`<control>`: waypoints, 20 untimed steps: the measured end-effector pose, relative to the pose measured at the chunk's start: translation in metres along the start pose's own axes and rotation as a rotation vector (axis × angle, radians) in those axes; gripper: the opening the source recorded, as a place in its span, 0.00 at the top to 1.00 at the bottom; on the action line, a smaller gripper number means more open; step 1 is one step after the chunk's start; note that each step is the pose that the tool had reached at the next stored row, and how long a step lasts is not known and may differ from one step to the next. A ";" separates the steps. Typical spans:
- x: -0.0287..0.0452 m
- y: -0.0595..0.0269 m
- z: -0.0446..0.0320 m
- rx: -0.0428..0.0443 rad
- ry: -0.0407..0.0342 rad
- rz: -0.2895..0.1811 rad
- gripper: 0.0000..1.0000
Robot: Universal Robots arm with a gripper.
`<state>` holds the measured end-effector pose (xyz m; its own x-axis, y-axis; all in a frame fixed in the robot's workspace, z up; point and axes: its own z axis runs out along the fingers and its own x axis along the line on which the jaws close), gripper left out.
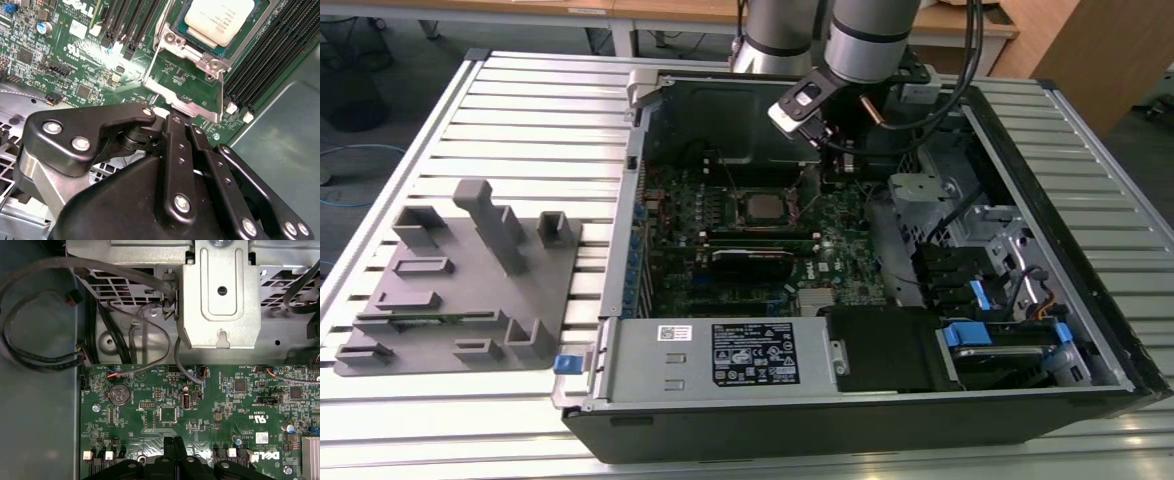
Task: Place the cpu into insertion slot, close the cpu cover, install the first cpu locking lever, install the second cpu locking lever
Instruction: 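Close the cpu cover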
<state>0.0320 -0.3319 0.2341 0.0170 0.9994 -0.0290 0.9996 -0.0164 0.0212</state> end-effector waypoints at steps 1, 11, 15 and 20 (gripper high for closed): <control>0.0000 -0.0004 0.0001 0.0000 0.0000 0.000 0.89; 0.0000 -0.0028 0.0008 -0.0001 -0.0001 0.000 0.89; 0.0000 -0.0060 0.0016 0.0000 -0.0002 0.000 0.89; -0.0001 -0.0102 0.0023 0.0000 -0.0003 0.000 0.89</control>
<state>0.0219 -0.3319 0.2316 0.0169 0.9994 -0.0293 0.9996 -0.0163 0.0212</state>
